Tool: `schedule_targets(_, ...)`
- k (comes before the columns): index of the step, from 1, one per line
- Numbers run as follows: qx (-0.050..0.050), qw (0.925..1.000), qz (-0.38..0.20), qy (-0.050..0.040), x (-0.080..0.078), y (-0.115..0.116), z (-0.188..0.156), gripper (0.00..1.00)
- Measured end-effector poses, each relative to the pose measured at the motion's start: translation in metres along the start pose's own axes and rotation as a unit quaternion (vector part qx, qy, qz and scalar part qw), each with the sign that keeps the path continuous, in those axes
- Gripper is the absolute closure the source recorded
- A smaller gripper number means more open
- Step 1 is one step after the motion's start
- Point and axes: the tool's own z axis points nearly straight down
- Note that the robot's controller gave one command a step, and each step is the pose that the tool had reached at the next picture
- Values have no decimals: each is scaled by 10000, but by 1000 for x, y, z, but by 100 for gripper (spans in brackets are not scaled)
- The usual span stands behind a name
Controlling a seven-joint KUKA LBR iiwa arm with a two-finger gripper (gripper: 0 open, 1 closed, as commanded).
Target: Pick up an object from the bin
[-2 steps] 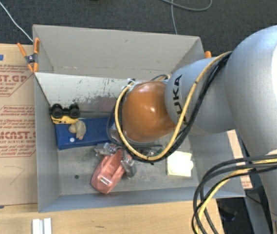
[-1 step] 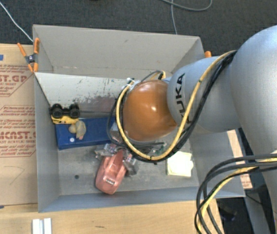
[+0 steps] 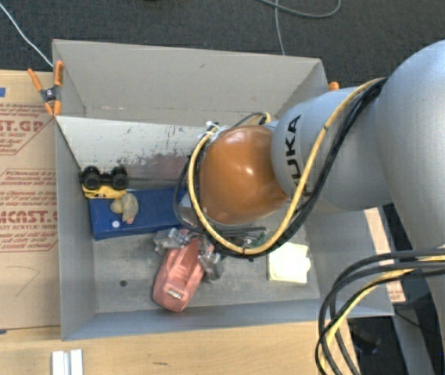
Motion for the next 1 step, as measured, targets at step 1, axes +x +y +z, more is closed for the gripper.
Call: schedule_targets(1, -15, 9994, 347, 8, 0, 1, -8, 100)
